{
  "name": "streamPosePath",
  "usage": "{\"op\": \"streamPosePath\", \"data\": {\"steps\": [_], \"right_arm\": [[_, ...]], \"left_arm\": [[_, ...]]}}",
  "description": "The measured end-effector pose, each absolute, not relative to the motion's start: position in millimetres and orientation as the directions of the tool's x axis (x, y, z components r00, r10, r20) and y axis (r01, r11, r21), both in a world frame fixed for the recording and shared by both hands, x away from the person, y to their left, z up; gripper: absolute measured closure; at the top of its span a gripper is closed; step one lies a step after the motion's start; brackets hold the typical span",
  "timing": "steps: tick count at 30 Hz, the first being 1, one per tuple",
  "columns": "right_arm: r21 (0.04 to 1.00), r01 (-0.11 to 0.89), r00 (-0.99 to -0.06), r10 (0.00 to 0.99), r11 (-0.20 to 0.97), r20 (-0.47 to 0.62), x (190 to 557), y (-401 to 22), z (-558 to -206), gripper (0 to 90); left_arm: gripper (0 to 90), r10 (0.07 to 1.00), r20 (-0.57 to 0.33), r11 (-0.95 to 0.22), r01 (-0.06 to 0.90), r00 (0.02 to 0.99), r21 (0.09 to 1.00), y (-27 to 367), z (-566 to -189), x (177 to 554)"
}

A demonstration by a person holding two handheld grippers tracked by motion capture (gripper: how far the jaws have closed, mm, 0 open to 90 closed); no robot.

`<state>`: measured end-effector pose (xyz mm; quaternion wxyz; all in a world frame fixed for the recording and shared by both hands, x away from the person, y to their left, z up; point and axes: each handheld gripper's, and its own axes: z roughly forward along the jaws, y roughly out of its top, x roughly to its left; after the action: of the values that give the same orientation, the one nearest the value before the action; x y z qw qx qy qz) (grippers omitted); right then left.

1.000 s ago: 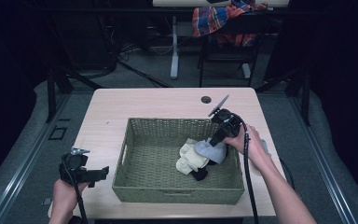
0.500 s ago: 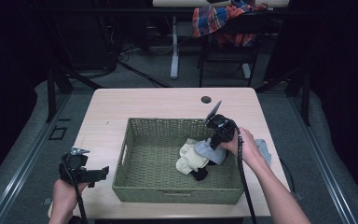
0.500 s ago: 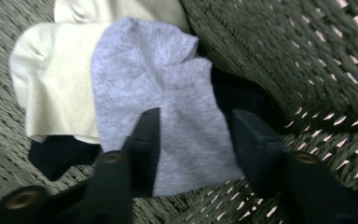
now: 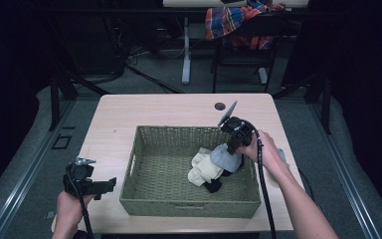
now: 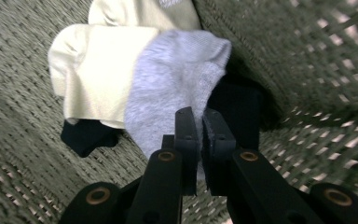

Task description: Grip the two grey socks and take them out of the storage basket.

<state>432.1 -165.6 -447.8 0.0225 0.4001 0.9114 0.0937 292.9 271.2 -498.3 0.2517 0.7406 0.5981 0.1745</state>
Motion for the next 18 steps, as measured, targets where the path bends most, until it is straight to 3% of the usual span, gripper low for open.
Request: {"op": "streamPosePath", "data": {"steps": [18], "right_arm": [[0.218, 0.683, -0.718, 0.696, 0.697, 0.023, 434, -160, -398, 85.9]], "left_arm": [[0.7, 0.975, -0.042, -0.155, 0.798, 0.22, 0.583, 272, -498, 293]]}}
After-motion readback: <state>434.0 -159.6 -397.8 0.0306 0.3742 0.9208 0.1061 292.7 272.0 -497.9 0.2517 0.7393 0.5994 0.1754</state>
